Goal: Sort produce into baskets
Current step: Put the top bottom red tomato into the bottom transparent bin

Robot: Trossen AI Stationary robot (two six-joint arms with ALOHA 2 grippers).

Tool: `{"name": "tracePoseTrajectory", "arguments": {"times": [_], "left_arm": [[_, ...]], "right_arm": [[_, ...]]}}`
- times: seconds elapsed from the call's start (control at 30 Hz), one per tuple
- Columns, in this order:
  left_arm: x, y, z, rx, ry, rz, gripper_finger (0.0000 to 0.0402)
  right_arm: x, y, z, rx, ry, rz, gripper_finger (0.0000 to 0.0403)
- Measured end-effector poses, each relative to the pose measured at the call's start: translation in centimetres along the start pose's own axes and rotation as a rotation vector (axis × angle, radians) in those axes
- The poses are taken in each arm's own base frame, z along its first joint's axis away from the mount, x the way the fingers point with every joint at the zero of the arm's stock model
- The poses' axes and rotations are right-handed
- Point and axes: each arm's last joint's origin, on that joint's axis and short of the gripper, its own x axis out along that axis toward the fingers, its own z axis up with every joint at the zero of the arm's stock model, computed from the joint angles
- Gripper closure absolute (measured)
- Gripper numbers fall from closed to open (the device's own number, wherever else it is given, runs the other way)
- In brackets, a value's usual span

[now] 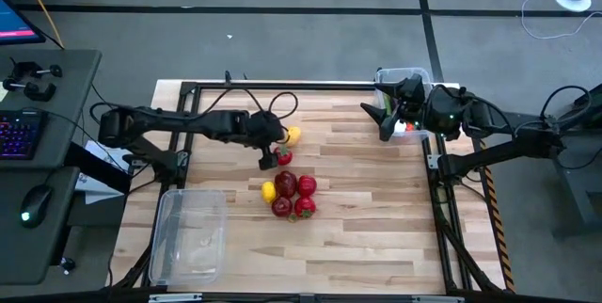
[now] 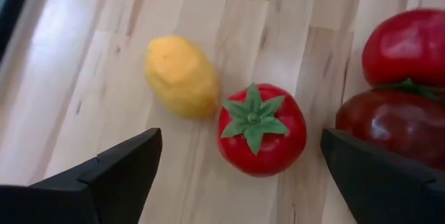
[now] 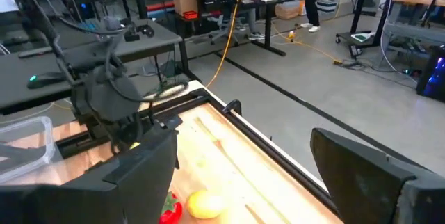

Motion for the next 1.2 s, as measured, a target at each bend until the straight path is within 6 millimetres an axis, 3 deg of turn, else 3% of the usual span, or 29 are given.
{"name": "tracePoseTrajectory", "arguments": {"times": [0.13,0.37,0.57,1.2], "left_arm": [[0.6,-0.2,0.2,0.031,0.013,-0.012,0.0004],[0.2,-0.2,0.3,-0.076,0.000,-0.020,0.0006],[2.6,-0.7,0.1,-0.005,0.060,-0.092,0.0006],[7.7,-1.2,-1.0,0.005,0.179,-0.072,0.0007]], "right_arm": [[0.0,0.0,0.0,0.000,0.000,0.000,0.0079],[0.0,0.0,-0.1,0.019,0.014,0.002,0.0079],[0.0,0.0,-0.1,0.018,0.016,0.010,0.0079],[0.0,0.0,-0.3,0.009,0.031,0.018,0.0079]]}}
